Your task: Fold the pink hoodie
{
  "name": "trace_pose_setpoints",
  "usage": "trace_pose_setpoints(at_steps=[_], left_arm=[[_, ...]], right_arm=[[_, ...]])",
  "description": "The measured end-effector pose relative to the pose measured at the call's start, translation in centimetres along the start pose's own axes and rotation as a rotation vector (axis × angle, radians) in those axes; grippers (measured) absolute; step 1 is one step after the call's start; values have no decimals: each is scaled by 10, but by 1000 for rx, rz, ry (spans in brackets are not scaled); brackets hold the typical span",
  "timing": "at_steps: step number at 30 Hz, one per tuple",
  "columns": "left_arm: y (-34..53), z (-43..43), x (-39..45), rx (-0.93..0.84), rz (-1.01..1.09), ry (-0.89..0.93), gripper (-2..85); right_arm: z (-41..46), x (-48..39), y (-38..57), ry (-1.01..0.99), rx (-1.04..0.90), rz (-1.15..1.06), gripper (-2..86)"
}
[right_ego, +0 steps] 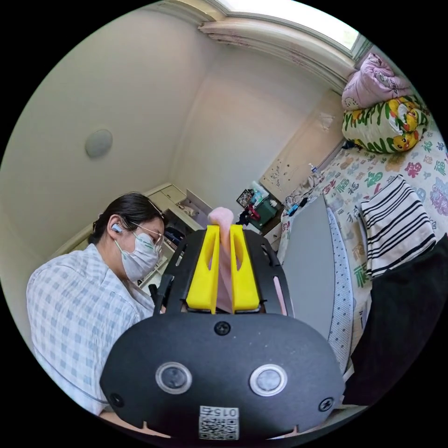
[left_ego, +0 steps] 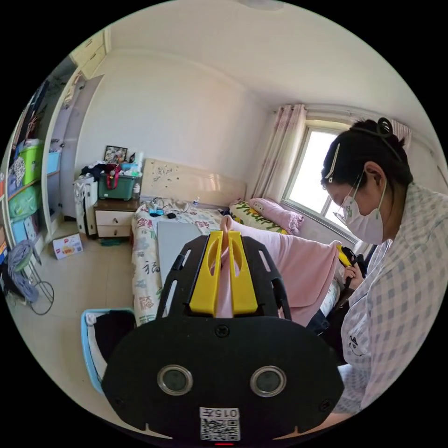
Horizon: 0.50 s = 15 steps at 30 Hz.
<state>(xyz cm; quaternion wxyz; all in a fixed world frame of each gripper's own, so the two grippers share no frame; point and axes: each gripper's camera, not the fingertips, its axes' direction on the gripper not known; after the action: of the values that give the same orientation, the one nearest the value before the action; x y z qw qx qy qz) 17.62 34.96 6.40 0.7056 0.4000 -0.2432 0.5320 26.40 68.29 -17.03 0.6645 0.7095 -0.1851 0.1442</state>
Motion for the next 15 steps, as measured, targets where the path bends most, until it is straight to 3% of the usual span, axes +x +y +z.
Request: trace_pose_setpoints(at_steps=[3, 6, 8, 10, 11, 15], left_arm=[[5, -7, -46, -61, -113, -24, -2], [22, 28, -109, -220, -223, -23, -1], [55, 77, -160, -401, -267, -107, 2], [86, 102, -199, -549, -394, -171, 2], [100, 105, -216, -587, -456, -148, 2], [129, 93, -208, -655, -497, 19, 14]], right_arm=[[52, 12, -1, 107, -114, 52, 40], [129, 62, 4, 361, -334, 82, 45], [208, 131, 31, 621, -559, 0, 48], [254, 185, 65, 815, -759, 61, 29], [269, 199, 89, 816, -853, 118, 21], [275, 171, 171, 623, -889, 185, 38]])
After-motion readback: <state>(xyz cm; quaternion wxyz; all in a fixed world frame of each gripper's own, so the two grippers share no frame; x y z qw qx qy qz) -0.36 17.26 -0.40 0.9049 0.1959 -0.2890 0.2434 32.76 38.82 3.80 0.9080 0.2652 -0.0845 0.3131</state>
